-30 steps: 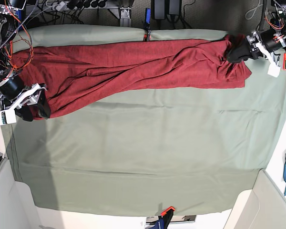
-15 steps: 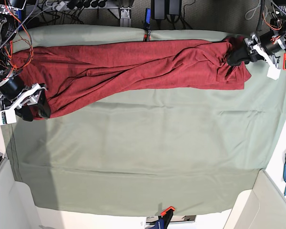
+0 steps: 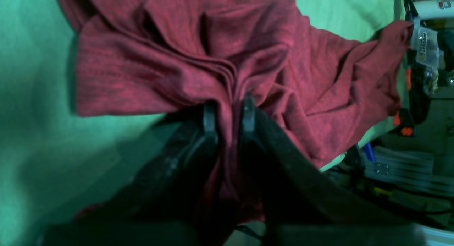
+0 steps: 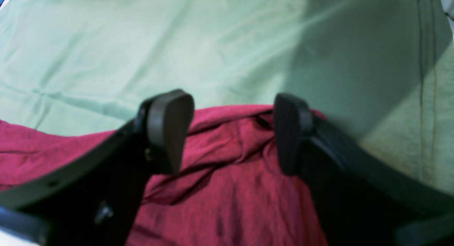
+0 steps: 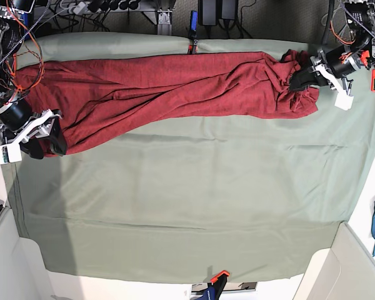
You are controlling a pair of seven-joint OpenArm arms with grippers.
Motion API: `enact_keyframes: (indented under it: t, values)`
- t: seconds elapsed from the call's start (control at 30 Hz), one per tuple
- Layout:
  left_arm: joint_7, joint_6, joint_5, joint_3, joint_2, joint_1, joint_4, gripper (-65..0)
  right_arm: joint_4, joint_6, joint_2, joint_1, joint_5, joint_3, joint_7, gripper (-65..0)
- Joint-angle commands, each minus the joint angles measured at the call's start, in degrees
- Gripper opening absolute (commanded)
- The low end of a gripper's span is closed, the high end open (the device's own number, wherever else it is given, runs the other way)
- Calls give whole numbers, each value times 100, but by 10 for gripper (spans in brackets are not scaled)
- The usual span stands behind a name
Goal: Fold the T-shirt properly
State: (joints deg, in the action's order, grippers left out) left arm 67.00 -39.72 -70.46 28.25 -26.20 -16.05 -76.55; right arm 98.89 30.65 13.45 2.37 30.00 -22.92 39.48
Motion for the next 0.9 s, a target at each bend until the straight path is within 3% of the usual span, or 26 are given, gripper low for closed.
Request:
enact_keyframes:
  t: [0.0, 0.27, 0.4, 0.7, 0.87]
  values:
    - [-31, -28, 57, 50, -98, 74, -96, -650, 90, 0, 66, -76, 107, -33, -140, -267]
    - [-127, -28, 485, 901, -245, 96, -1088, -650, 90, 0, 68, -74, 105, -33, -149, -266]
    - [-494, -28, 894, 927, -516, 101, -1182, -650, 90, 0, 68, -74, 105, -33, -146, -266]
    - [-1368, -28, 2114, 920, -706, 402, -1099, -650, 90, 0, 68, -90, 107, -33, -151, -266]
    - [-1451, -28, 2677, 916, -1025, 590, -997, -650, 90, 0, 68, -92, 107, -33, -149, -267]
